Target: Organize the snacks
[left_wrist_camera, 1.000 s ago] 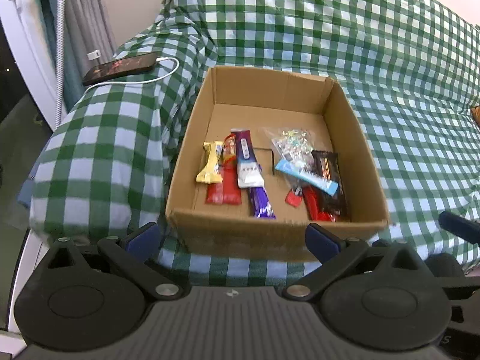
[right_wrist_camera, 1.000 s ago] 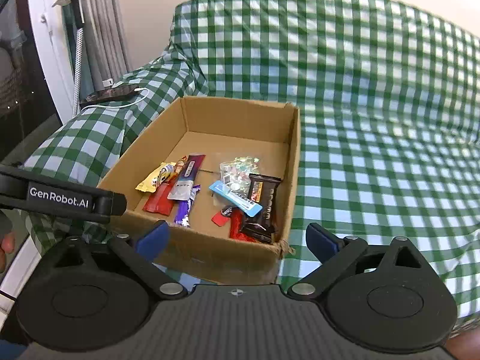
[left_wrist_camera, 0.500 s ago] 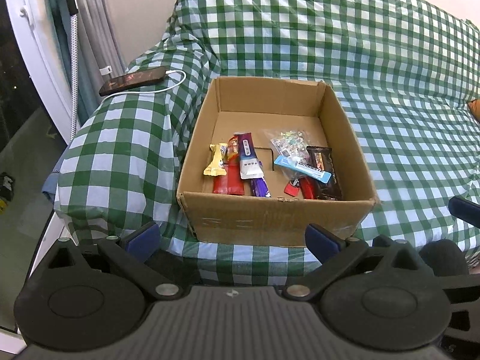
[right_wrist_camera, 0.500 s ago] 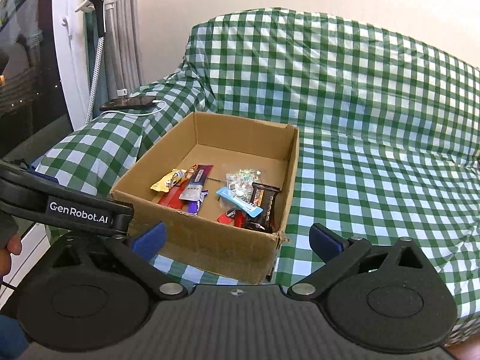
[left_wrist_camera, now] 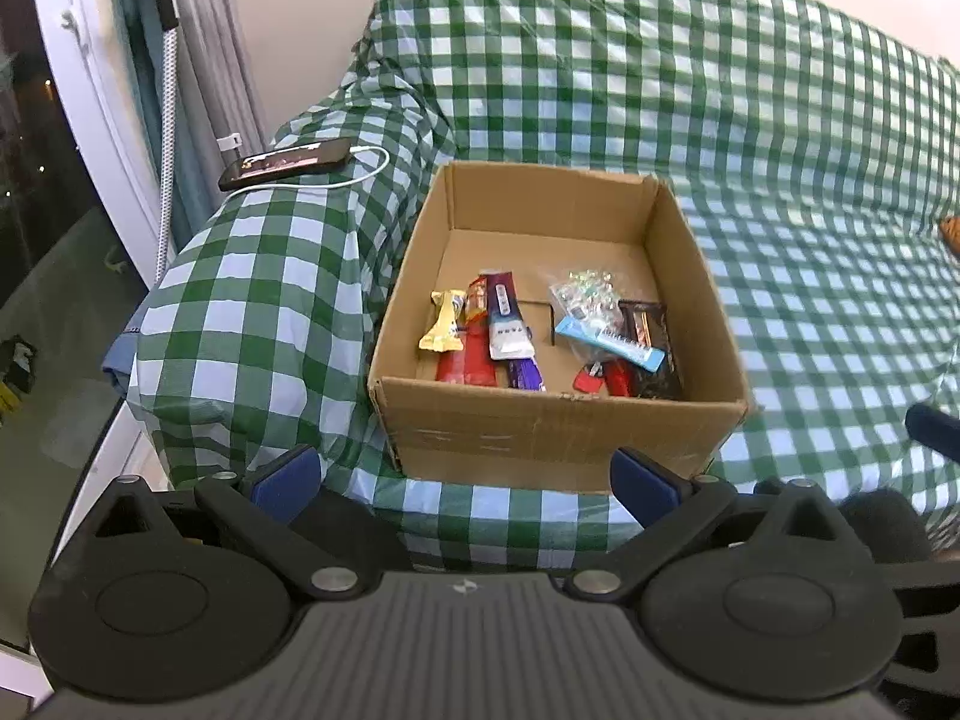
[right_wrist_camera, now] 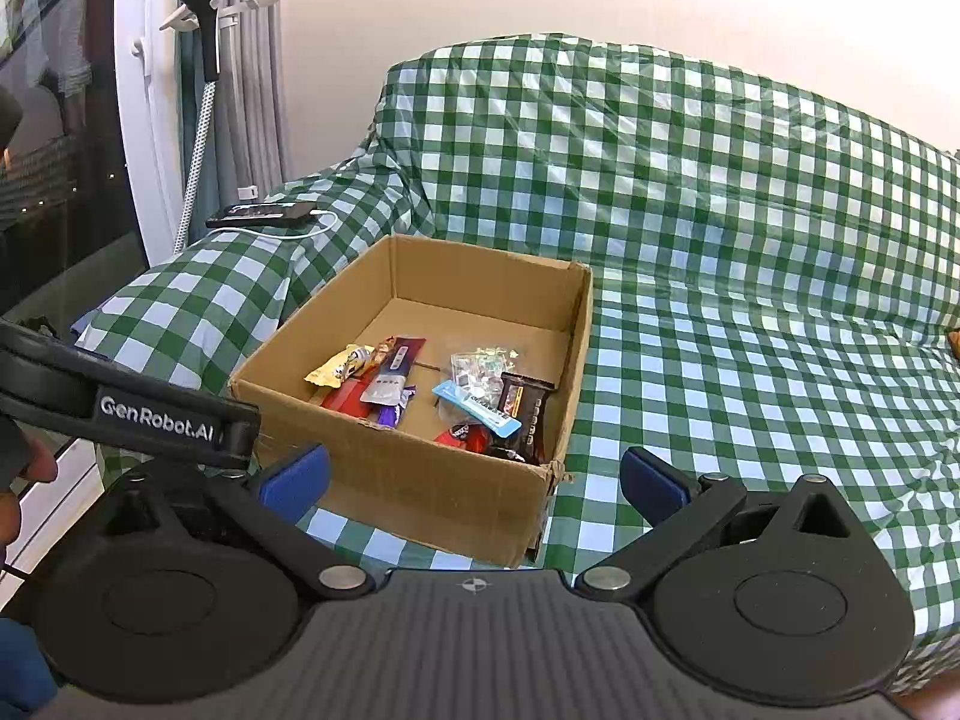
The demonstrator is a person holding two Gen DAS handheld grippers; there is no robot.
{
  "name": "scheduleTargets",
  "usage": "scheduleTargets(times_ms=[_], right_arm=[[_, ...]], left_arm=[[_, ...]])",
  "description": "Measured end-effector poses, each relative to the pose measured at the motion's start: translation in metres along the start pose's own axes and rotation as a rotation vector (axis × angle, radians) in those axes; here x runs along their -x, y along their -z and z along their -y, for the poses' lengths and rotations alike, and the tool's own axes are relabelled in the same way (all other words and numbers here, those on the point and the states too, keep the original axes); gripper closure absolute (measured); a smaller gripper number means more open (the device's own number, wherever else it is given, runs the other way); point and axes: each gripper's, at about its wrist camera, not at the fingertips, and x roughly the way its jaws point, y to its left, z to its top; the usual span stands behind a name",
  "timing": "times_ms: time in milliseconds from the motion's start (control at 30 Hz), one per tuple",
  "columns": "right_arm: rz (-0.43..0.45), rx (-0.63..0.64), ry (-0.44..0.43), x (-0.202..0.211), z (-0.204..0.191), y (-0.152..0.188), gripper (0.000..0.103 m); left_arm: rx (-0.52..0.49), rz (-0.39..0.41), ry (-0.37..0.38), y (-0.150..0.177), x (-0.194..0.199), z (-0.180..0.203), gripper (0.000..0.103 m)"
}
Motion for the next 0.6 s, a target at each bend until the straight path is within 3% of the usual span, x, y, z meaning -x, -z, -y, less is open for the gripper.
scheduleTargets(times_ms=[133,233,367,600], right_arm=[[0.005,0.004,-0.002,0.001,0.0003,-0.0005,0.0],[0.01,0.008,-0.006,0.0031,0.0006,-0.0014,0.0],[0.009,0.004,-0.006,0.003,0.0003,-0.0031,0.0],[-0.003,-0.001,-0.008,-0.0015,-0.0003,-0.0043,0.0]], left_arm=[[-0.004,0.052,-0.029,0.0003,0.0048,0.0007,0.0],[-0.028,0.045,-0.012,0.0009,0.004,0.0035,0.0],[-0.074,0.046,-0.06,0.0034,0.0023,0.0081,0.0],[-0.053,0.023,-0.058,0.0029,-0.0024,0.0028,0.0]])
